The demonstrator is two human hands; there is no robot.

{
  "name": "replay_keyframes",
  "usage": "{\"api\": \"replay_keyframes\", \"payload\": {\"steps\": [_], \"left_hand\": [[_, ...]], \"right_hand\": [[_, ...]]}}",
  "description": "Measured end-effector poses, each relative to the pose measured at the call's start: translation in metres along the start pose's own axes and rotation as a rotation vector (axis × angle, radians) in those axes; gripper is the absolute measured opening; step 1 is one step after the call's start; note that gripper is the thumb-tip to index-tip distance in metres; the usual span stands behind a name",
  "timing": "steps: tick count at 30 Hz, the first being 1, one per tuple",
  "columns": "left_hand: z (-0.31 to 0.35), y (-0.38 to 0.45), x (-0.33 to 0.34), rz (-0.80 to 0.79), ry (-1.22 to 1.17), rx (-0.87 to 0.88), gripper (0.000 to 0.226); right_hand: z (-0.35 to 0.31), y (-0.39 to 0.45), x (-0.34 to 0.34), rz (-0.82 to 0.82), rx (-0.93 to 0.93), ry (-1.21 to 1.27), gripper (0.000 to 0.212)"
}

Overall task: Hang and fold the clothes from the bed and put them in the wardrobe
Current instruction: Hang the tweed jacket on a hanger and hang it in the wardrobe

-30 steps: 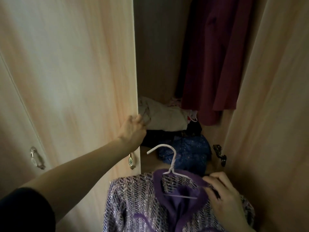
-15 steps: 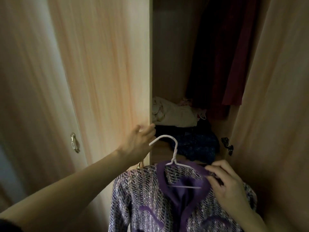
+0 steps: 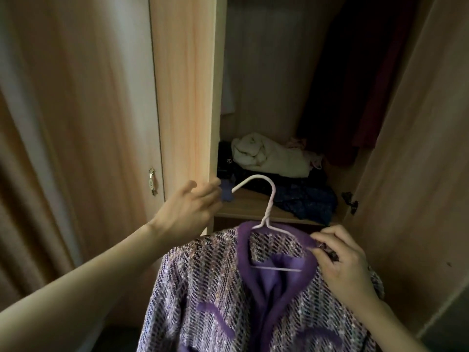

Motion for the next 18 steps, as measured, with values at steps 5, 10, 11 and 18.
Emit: {"api": "replay_keyframes", "payload": {"steps": [5,10,11,18], "left_hand": [[-0.026,-0.055,-0.01,0.027,-0.004,-0.078,0.03],[-0.057,-0.105,-0.009,-0.038,0.016,-0.237,0.044],[-0.064,-0.115,-0.009,-0.048,0.015,-0.276,0.044],[-0.12,-0.177,-0.01,-0.171,0.094,-0.53,0.058]], "right_hand": [[-0.032,0.008,0.024,-0.036,-0.057,0.029,0.025],[-0.063,0.014,0.047,-0.035,-0.128,0.072,0.022],[-0.068,0.016,0.05,-0.035,-0.131,0.081,0.022],[-0.099,0.026,0.066,0.001,-0.14,0.145,0.024]]}}
Point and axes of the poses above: each hand's wrist, its own y-axis towards the middle knuckle, its own x-axis out of the palm, z = x × y, the point moved 9 cm from there along y, towards the middle knuckle, and after that the axes turned 2 degrees about -x, right-handed, at the moved point
